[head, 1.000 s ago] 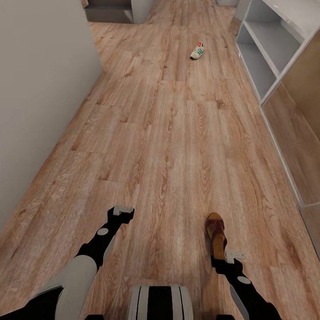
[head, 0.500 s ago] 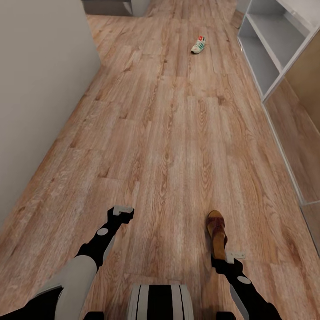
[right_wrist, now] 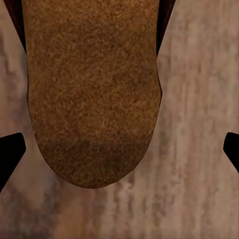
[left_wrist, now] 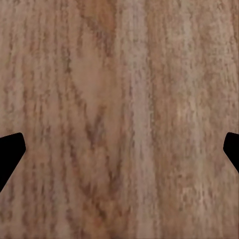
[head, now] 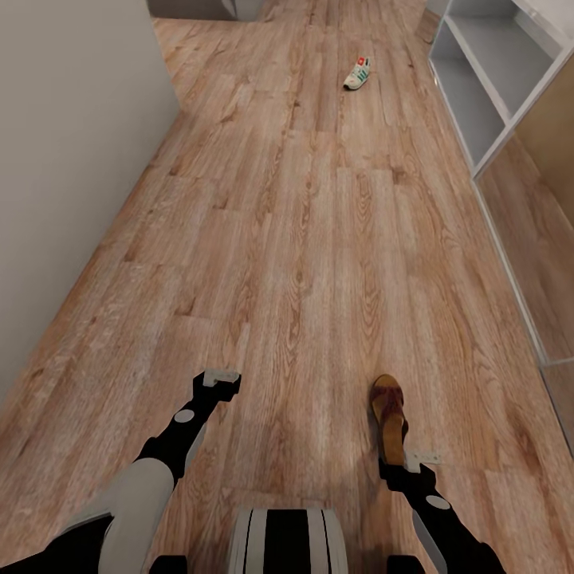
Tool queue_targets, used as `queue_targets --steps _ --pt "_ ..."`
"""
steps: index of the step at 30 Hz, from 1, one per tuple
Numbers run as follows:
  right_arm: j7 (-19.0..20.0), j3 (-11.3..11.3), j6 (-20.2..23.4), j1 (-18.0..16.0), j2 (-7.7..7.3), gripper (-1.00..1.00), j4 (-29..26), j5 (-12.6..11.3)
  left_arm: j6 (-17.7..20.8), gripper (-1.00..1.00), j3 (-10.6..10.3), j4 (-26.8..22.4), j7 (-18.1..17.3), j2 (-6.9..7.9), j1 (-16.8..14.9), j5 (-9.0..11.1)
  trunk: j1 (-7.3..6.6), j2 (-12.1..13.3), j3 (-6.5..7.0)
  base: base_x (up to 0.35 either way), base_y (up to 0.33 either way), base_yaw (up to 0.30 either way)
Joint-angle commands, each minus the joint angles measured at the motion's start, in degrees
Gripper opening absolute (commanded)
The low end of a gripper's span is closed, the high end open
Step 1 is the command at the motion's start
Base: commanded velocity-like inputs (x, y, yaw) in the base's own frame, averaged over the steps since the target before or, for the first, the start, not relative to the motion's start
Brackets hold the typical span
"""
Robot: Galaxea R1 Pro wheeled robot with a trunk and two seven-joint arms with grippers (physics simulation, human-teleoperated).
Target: Pick up the two gym shoes and the two sandals from the corridor floor and place them onto the hallstand (shoe rack) in the corridor, making sure they are on the rack and not on the floor. Arrange them so the two gym shoes are next to each other and the two sandals are next to each other.
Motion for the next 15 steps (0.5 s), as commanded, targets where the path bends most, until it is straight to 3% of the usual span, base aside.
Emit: queue_targets --steps 1,15 --pt "-0.2 0.1 0.1 0.0 -0.01 1.0 -0.1 -0.3 -0.2 1.0 0.5 0.0 -0.4 -0.06 0.0 -0.4 -0.01 0.0 -0.04 0.032 0.0 0.0" --pt "-0.2 0.1 0.2 0.0 -0.01 1.0 -0.1 -0.3 -0.2 1.0 0.5 0.2 -0.4 -0.14 0.3 -0.4 -0.01 0.0 -0.06 0.032 0.0 0.0"
